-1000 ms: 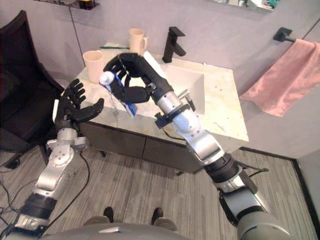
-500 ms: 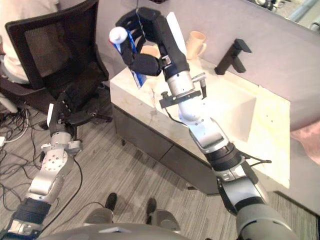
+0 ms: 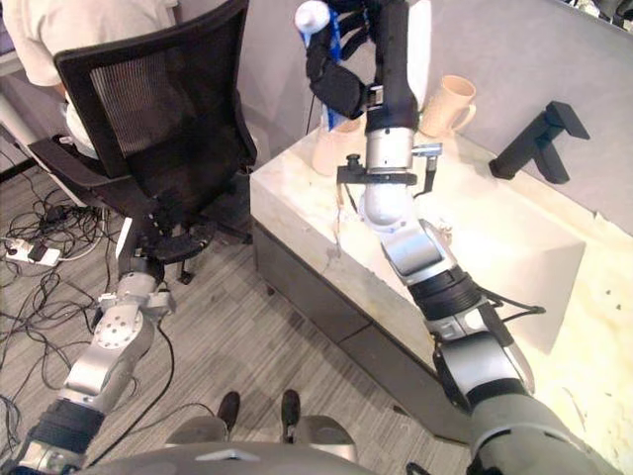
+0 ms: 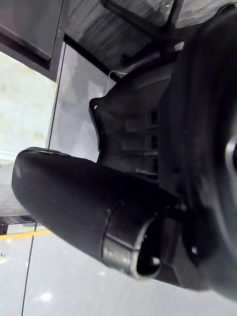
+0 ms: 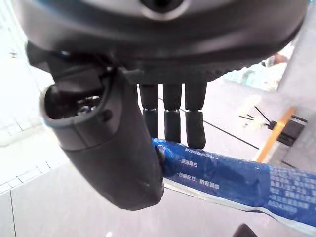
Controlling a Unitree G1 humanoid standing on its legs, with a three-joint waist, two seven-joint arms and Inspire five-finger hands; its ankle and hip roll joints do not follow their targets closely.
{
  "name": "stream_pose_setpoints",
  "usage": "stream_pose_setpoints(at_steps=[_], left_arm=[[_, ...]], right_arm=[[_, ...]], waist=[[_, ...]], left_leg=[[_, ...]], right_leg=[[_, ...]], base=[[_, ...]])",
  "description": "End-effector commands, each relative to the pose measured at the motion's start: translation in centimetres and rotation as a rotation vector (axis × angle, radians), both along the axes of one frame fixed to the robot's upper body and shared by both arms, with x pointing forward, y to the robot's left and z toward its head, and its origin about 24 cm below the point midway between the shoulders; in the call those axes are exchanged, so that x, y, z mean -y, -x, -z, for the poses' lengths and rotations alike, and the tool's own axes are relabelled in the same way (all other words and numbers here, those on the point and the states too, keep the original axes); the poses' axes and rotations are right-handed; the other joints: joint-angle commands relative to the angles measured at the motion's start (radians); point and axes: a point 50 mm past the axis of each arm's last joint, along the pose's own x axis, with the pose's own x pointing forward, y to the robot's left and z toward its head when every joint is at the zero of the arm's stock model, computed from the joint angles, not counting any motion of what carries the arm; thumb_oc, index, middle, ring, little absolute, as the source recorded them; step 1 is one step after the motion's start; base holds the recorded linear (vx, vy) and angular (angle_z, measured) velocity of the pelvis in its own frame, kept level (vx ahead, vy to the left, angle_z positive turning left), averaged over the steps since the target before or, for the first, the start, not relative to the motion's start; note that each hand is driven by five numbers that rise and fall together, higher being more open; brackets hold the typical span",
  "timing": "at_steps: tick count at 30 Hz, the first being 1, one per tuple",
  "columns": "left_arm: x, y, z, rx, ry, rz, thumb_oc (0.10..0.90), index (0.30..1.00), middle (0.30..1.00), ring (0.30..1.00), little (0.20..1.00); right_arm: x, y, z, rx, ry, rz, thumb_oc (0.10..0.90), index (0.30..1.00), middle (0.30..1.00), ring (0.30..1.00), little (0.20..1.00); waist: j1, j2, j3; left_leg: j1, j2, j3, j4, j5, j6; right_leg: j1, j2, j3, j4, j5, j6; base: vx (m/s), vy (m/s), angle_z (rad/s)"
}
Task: Organize the bathroom.
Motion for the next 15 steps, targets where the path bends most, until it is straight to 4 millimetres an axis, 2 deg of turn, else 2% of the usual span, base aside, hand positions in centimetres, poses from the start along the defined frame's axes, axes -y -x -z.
stream_pose_setpoints(at_steps=[1, 3, 4, 6, 7, 8, 10, 11, 12, 13, 15], left_arm=[[1.6, 0.3, -3.6, 0.213, 0.011, 0.126, 0.800, 0.900, 0.900, 0.900, 0.900], [1.8, 0.2, -3.6, 0.208, 0.016, 0.141, 0.800, 0.900, 0.900, 0.900, 0.900], [2.1, 0.1, -3.7, 0.201, 0.026, 0.158, 0.800, 0.900, 0.900, 0.900, 0.900], [2.5, -0.2, -3.8, 0.199, 0.031, 0.178, 0.800, 0.900, 0.900, 0.900, 0.900], [2.8, -0.4, -4.0, 0.195, 0.032, 0.187, 0.800, 0.900, 0.900, 0.900, 0.900], [2.8, -0.5, -4.0, 0.194, 0.032, 0.186, 0.800, 0.900, 0.900, 0.900, 0.900], [2.8, -0.5, -3.8, 0.187, 0.033, 0.179, 0.800, 0.900, 0.900, 0.900, 0.900], [2.8, -0.5, -3.8, 0.181, 0.032, 0.177, 0.800, 0.900, 0.900, 0.900, 0.900], [2.8, -0.5, -3.8, 0.181, 0.032, 0.176, 0.800, 0.900, 0.900, 0.900, 0.900], [2.7, -0.5, -3.7, 0.171, 0.032, 0.174, 0.800, 0.900, 0.900, 0.900, 0.900], [2.6, -0.3, -3.4, 0.160, 0.029, 0.169, 0.800, 0.900, 0.900, 0.900, 0.900]], right_arm=[[0.3, 1.9, -6.8, 0.349, -0.081, 0.023, 0.400, 0.300, 0.300, 0.300, 0.300], [0.8, 2.0, -6.7, 0.355, -0.066, 0.050, 0.400, 0.300, 0.300, 0.300, 0.300], [1.3, 2.2, -6.9, 0.365, -0.052, 0.077, 0.400, 0.300, 0.300, 0.300, 0.300], [1.9, 2.4, -6.7, 0.377, -0.047, 0.104, 0.400, 0.300, 0.300, 0.300, 0.300], [2.3, 2.4, -6.5, 0.380, -0.052, 0.118, 0.400, 0.300, 0.300, 0.300, 0.300], [2.3, 2.4, -6.5, 0.381, -0.053, 0.118, 0.400, 0.300, 0.300, 0.300, 0.300], [2.1, 2.2, -6.3, 0.383, -0.056, 0.109, 0.400, 0.300, 0.300, 0.300, 0.300], [1.8, 2.1, -6.2, 0.385, -0.060, 0.110, 0.400, 0.300, 0.300, 0.300, 0.300], [1.7, 2.1, -6.1, 0.385, -0.060, 0.110, 0.400, 0.300, 0.300, 0.300, 0.300], [1.3, 2.0, -6.0, 0.376, -0.058, 0.105, 0.400, 0.300, 0.300, 0.300, 0.300], [0.7, 1.7, -5.7, 0.378, -0.052, 0.098, 0.400, 0.300, 0.300, 0.300, 0.300]], waist=[[-0.007, 0.004, -0.145], [-0.016, 0.012, -0.147], [-0.022, 0.008, -0.143], [-0.026, 0.002, -0.131], [-0.027, -0.006, -0.127], [-0.028, -0.006, -0.127], [-0.030, 0.001, -0.130], [-0.025, 0.010, -0.129], [-0.024, 0.009, -0.129], [-0.007, 0.013, -0.122], [0.016, 0.015, -0.115]], left_leg=[[0.019, -0.115, 0.135, 0.170, -0.227, 0.068], [0.001, -0.103, 0.159, 0.239, -0.223, 0.046], [-0.030, -0.086, 0.187, 0.325, -0.180, 0.017], [-0.097, -0.063, 0.217, 0.404, -0.152, -0.004], [-0.126, -0.037, 0.245, 0.402, -0.167, -0.004], [-0.124, -0.030, 0.247, 0.384, -0.173, -0.002], [-0.098, -0.001, 0.251, 0.247, -0.176, 0.008], [-0.095, 0.014, 0.239, 0.168, -0.136, 0.006], [-0.088, 0.014, 0.240, 0.156, -0.131, 0.005], [-0.114, 0.024, 0.207, 0.104, -0.081, -0.007], [-0.148, 0.036, 0.171, 0.069, -0.034, -0.018]], right_leg=[[-0.151, 0.058, -0.013, 0.104, -0.033, -0.025], [-0.142, 0.058, -0.026, 0.107, -0.049, -0.035], [-0.131, 0.046, -0.040, 0.107, -0.049, -0.044], [-0.112, 0.031, -0.060, 0.102, -0.048, -0.047], [-0.095, 0.021, -0.068, 0.096, -0.053, -0.045], [-0.093, 0.021, -0.068, 0.095, -0.055, -0.044], [-0.082, 0.027, -0.060, 0.090, -0.069, -0.039], [-0.069, 0.035, -0.046, 0.082, -0.080, -0.038], [-0.068, 0.034, -0.044, 0.081, -0.080, -0.038], [-0.045, 0.038, -0.028, 0.072, -0.088, -0.037], [-0.015, 0.035, -0.007, 0.058, -0.095, -0.036]], base=[[0.10, -0.045, 0.12], [0.10, -0.015, 0.21], [0.08, -0.008, 0.35], [0.06, -0.017, 0.54], [0.08, -0.009, 0.64], [0.13, 0.012, 0.71], [0.19, 0.072, 0.32], [0.19, 0.080, 0.01], [0.24, 0.089, -0.15], [0.20, 0.064, -0.20], [0.26, 0.100, -0.32]])
